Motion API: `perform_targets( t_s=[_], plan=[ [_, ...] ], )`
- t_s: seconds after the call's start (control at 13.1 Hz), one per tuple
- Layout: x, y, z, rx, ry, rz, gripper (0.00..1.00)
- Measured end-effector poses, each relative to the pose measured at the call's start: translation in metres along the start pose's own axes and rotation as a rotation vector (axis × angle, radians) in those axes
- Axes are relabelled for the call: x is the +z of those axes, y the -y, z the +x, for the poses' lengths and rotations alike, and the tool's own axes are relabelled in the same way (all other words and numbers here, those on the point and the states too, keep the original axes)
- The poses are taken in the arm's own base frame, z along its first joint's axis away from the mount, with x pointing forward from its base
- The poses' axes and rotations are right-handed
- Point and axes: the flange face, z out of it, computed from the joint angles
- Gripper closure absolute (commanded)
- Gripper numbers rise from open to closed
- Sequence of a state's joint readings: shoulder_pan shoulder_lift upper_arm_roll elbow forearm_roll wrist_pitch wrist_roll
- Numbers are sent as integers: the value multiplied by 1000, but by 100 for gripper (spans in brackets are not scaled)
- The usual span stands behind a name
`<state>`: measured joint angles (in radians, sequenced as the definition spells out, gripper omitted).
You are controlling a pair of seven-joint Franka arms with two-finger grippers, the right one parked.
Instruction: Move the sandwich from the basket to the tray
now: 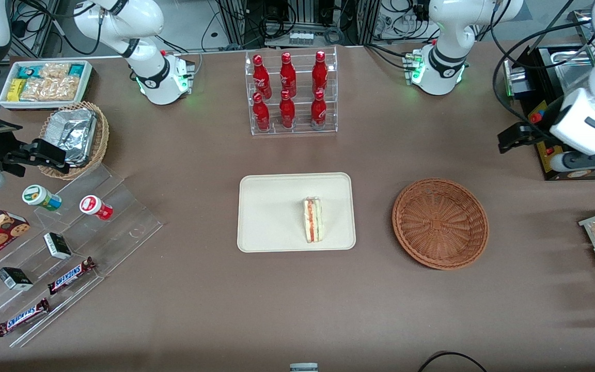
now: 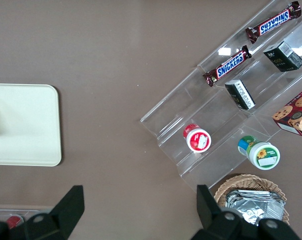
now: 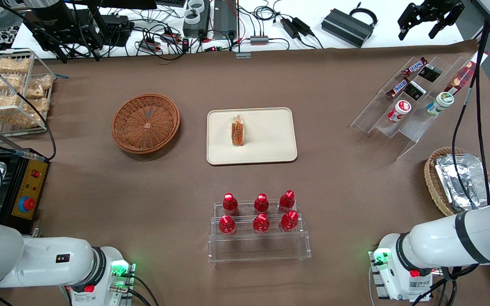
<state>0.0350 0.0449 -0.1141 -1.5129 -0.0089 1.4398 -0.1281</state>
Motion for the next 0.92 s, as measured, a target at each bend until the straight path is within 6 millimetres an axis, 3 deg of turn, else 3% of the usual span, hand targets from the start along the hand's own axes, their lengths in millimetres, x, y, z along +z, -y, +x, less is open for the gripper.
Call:
perform_targets(
  t_s=[0.15,0.61,0.92],
  plan=[
    [-2,23,2,42,-3,-24,1],
    [-6,-4,0,99,-18,-15,1],
    [-4,9,3,78,-17,30,1]
  ],
)
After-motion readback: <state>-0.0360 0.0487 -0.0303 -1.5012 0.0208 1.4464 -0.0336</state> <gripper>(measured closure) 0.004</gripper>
